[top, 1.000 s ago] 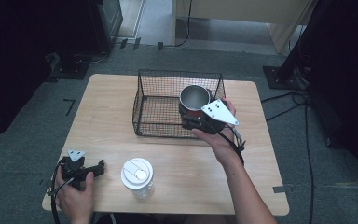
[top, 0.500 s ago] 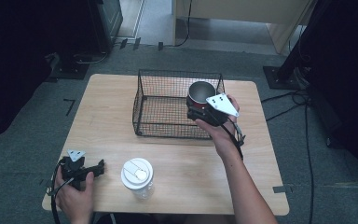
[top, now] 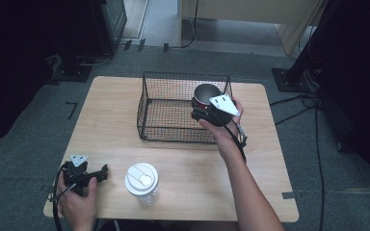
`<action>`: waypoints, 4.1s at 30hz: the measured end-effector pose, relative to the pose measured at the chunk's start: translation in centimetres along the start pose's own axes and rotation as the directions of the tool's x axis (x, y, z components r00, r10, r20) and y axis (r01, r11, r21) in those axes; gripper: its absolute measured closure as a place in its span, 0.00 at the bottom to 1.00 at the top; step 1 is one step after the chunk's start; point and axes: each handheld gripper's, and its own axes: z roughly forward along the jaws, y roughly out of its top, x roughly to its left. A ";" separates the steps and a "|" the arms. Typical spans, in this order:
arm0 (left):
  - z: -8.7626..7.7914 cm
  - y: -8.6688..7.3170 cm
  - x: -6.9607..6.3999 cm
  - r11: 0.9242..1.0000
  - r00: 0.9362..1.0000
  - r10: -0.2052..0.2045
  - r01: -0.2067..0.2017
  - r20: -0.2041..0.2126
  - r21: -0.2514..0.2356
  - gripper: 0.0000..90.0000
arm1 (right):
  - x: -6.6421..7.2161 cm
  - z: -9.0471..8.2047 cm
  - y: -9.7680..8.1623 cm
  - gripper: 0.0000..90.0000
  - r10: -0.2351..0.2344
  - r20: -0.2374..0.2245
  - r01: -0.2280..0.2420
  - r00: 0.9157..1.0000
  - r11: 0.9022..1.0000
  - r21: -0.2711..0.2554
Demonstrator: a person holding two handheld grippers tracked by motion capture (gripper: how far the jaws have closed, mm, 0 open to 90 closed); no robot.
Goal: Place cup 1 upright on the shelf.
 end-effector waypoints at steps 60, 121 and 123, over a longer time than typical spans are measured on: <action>0.0 0.0 0.0 1.000 1.000 0.005 -0.005 0.006 -0.001 0.00 | -1.2 9.4 -3.7 0.08 0.100 0.095 -0.116 0.991 0.976 0.183; 0.0 0.0 0.0 1.000 1.000 0.005 -0.005 0.006 0.001 0.00 | -0.6 4.8 1.3 0.00 0.139 0.033 -0.140 0.990 0.990 0.012; 0.0 0.0 0.0 1.000 1.000 0.004 -0.004 0.006 0.000 0.00 | -0.6 4.6 1.4 0.00 0.137 0.030 -0.137 0.990 0.990 0.010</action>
